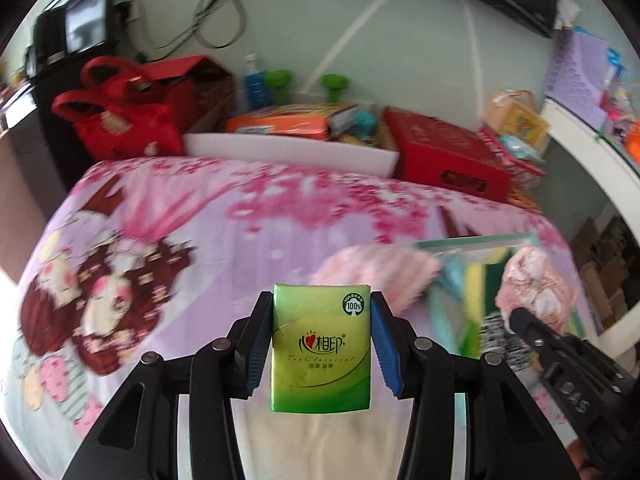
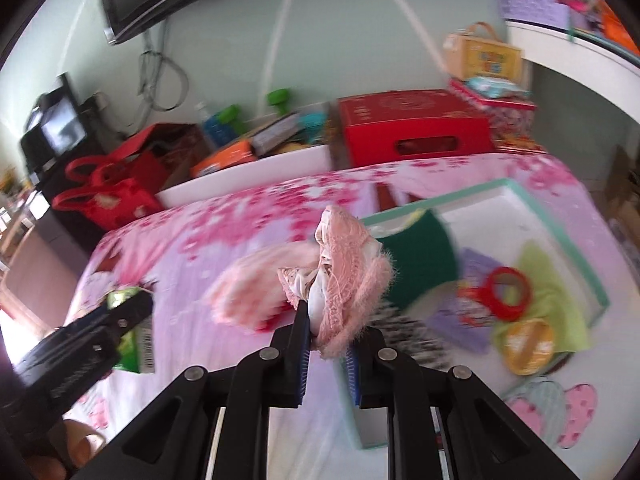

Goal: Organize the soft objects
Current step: 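Carry the tissue pack and lace cloth over the tray with both grippers, then open both grippers to drop the tissue pack and lace cloth into the tray, then move the left gripper to the pink knit cloth and grasp it, then lift the pink knit cloth with left gripper while right gripper grasps the red hair tie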

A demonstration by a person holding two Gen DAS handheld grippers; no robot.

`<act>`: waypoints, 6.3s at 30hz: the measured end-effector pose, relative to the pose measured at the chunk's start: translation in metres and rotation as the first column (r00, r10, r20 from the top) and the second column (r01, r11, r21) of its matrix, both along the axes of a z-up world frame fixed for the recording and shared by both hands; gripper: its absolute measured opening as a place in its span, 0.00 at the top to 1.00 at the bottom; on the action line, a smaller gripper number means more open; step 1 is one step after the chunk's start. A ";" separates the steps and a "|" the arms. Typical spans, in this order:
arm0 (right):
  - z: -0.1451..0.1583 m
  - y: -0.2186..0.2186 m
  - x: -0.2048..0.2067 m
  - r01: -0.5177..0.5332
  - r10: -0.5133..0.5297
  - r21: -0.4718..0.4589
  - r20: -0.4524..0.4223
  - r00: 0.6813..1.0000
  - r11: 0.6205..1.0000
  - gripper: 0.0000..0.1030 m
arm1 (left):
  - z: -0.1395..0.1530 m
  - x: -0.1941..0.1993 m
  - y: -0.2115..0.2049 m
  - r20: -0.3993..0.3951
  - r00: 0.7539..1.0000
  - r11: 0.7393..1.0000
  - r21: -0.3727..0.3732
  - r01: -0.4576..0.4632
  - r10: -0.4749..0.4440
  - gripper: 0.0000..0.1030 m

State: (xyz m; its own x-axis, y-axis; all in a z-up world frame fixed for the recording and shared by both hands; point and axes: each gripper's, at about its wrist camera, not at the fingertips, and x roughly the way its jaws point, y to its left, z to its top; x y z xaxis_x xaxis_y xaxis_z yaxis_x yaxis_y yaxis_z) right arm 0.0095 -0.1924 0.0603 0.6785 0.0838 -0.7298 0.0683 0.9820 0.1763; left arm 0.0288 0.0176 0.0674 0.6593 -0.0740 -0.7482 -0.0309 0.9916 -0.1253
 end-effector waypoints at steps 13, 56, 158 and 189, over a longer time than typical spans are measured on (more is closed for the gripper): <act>-0.027 -0.098 0.004 0.237 -0.238 -0.017 -0.056 0.970 0.971 0.84 | 0.003 0.016 -0.094 0.073 0.975 0.977 -0.024 0.211 -0.208 0.53; -0.050 -0.138 0.009 0.310 -0.313 -0.056 -0.078 0.946 0.949 0.00 | -0.019 0.039 -0.149 0.088 0.968 0.970 -0.048 0.240 -0.236 0.06; -0.037 0.006 0.054 0.071 -0.072 -0.028 -0.019 0.997 0.997 0.00 | -0.056 0.069 -0.002 0.022 0.989 0.951 -0.274 0.146 -0.145 0.91; -0.078 0.092 0.070 -0.178 0.165 -0.099 -0.127 0.978 0.979 0.25 | -0.044 0.035 0.090 -0.015 0.985 0.947 -0.273 -0.170 0.173 0.91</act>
